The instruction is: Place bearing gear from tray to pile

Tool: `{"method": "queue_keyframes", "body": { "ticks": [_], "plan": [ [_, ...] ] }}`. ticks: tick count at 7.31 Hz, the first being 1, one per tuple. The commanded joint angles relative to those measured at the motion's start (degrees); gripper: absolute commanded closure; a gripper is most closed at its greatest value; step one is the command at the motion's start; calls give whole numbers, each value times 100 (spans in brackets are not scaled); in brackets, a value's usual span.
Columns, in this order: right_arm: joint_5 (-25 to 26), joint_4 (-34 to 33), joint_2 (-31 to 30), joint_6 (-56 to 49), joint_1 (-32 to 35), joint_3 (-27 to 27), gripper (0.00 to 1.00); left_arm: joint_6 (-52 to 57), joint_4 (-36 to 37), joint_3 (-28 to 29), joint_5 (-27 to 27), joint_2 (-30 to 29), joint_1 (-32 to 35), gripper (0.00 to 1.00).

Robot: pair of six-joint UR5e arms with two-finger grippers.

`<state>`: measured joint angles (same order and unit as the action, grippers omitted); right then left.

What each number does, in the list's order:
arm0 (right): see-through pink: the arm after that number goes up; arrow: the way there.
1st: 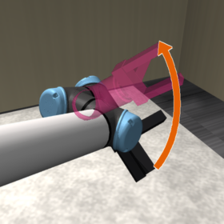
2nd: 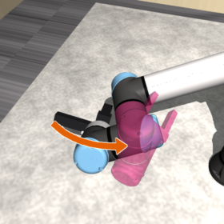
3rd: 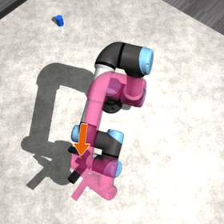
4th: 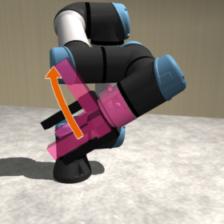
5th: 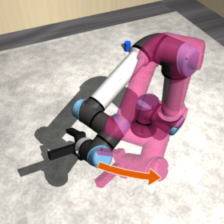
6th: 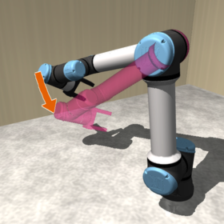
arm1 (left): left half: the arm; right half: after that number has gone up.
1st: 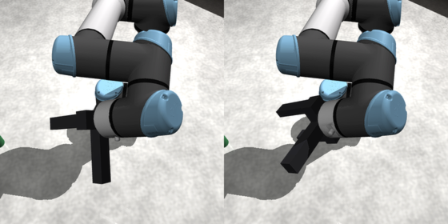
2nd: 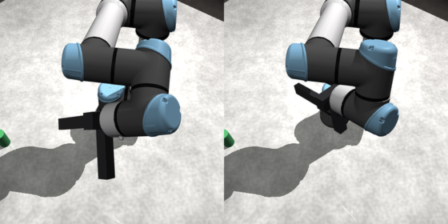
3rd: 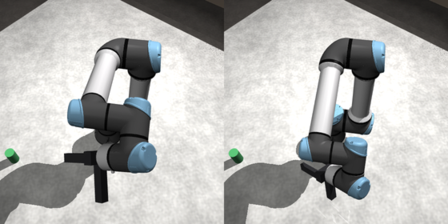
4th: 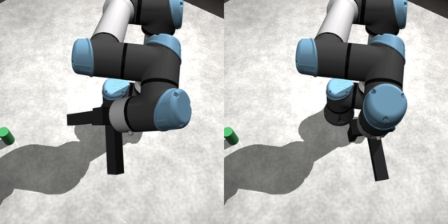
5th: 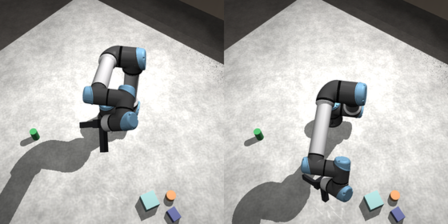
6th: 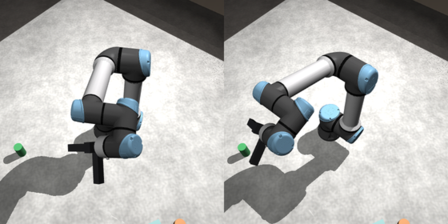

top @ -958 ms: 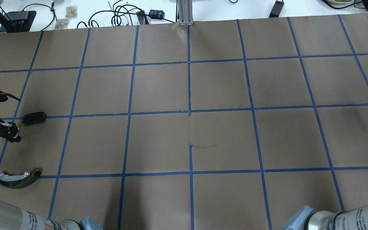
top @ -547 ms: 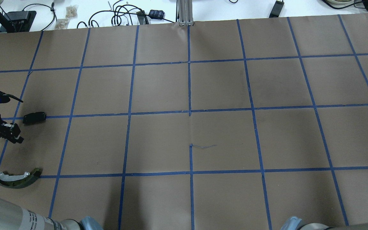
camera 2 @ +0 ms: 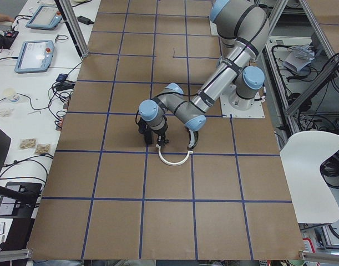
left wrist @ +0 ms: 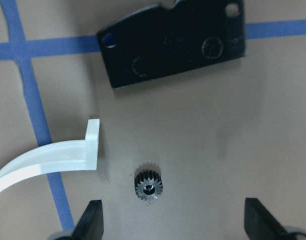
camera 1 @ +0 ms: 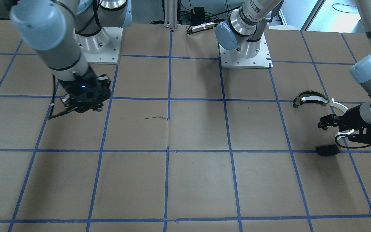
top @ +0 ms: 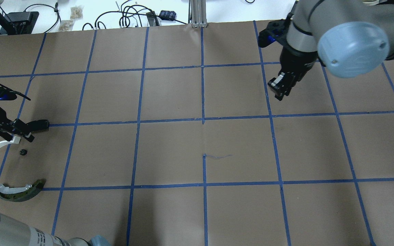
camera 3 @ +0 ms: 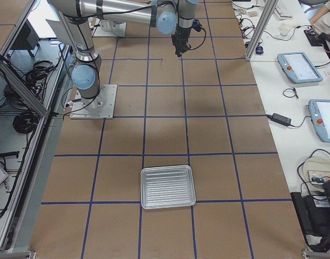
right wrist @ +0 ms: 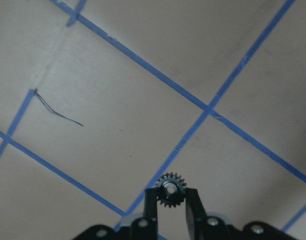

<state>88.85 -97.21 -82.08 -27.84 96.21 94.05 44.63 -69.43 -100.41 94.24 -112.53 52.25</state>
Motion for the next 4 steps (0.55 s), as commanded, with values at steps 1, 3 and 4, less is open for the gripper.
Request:
{"method": "queue_keyframes", "body": {
  "ticks": [1,3,4],
  "plan": [
    [-341,-953,681,1558,1115,26,84,-1091,-831,625,-107,309,958,0],
    [-334,-1710,1165,2317,1619,35,84,-2084,-862,768,-511,372,1557,0],
    [-342,-1722,1246,2310,1682,70,84,-2534,-853,769,-512,442,1908,0]
  ]
}}
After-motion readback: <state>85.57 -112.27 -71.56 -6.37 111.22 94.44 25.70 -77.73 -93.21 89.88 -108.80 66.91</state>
